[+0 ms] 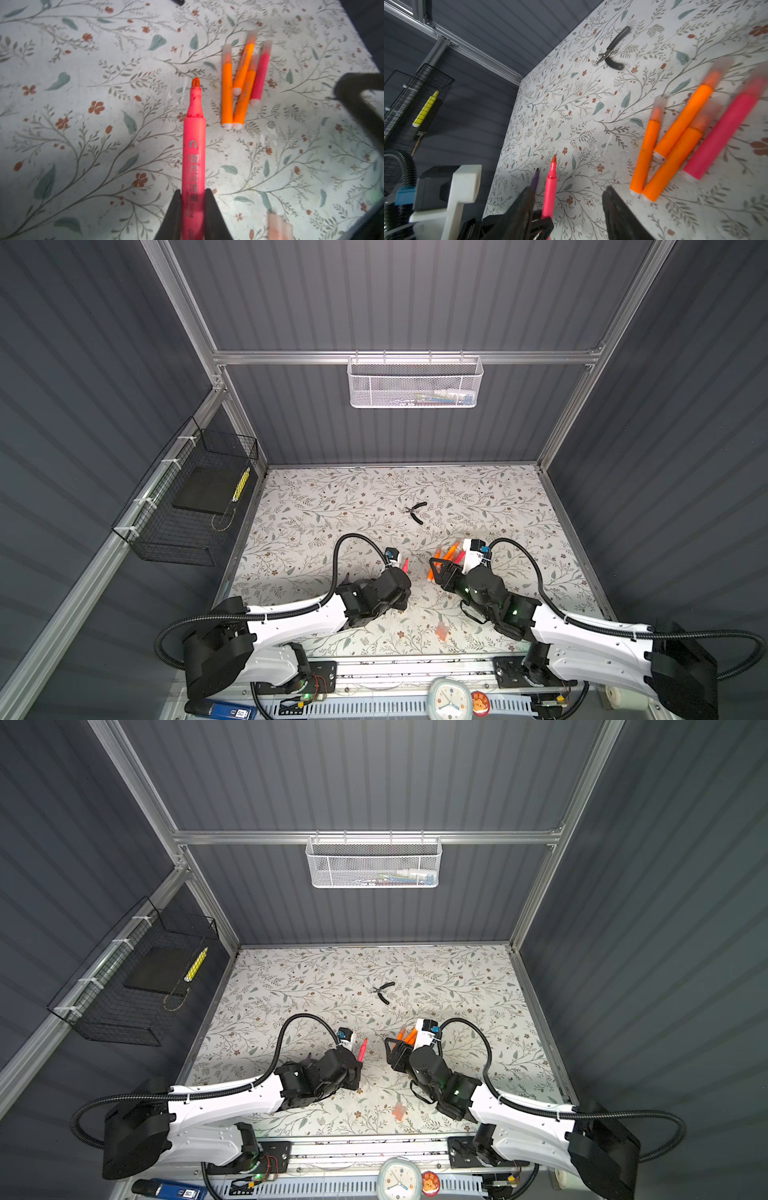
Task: Insert the pens into the pen caps
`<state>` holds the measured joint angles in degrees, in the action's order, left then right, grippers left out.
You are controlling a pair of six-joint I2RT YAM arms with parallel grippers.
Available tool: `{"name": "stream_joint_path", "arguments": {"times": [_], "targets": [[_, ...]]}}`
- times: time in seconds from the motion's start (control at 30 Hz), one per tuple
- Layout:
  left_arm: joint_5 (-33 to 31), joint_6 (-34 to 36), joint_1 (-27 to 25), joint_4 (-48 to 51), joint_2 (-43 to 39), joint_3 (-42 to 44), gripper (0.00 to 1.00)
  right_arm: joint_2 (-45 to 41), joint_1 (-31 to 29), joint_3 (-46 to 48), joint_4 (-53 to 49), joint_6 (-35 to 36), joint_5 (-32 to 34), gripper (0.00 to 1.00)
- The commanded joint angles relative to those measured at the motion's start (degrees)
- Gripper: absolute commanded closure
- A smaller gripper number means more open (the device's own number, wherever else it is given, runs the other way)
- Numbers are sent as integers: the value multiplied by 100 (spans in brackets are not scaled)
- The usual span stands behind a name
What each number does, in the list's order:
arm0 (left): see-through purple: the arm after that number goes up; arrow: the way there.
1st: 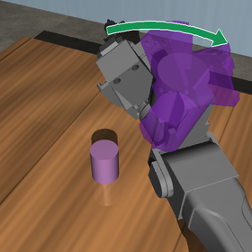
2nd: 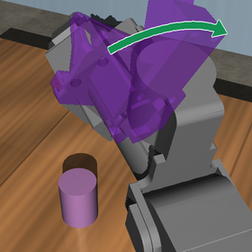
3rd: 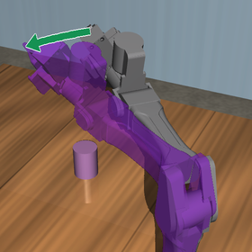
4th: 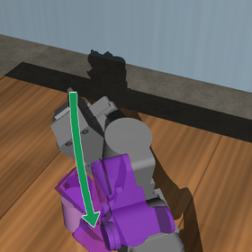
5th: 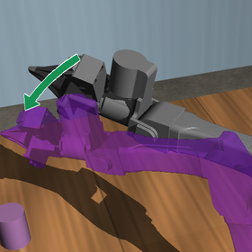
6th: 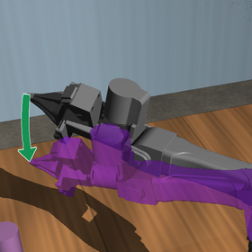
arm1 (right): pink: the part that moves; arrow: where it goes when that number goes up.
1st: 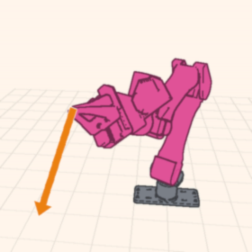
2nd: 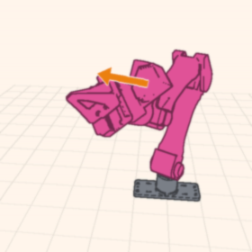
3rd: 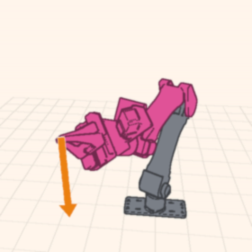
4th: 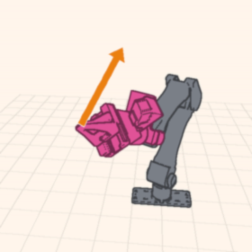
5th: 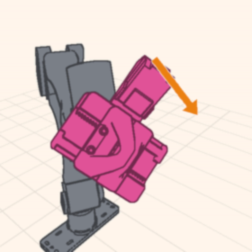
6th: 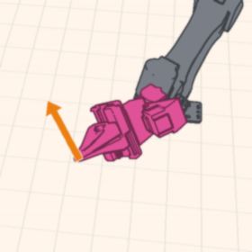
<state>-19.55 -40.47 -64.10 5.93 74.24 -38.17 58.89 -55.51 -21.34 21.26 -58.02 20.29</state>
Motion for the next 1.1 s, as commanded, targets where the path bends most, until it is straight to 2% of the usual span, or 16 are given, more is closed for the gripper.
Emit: {"name": "stream_joint_path", "arguments": {"times": [0.0, 0.27, 0.4, 0.67, 0.77, 1.07], "targets": [[336, 677, -33, -715, -168, 97, 100, 232, -87, 112, 796, -145, -66, 44], [764, 1105, -76, -1247, -204, 195, 100, 1274, -232, 42, 1867, -368, -430, 44], [912, 1170, -94, -1367, -224, 245, 100, 1704, -241, -181, 1952, -394, -522, 45], [953, 1146, -112, -1453, -230, 425, 100, 1714, -241, -195, 1920, -390, -344, 52], [936, 1124, -112, -1480, -247, 482, 100, 1734, -241, -201, 1927, -403, -355, 58], [932, 1133, -118, -1515, -352, 581, 100, 1965, -247, -334, 1915, -463, -410, 84]]}}
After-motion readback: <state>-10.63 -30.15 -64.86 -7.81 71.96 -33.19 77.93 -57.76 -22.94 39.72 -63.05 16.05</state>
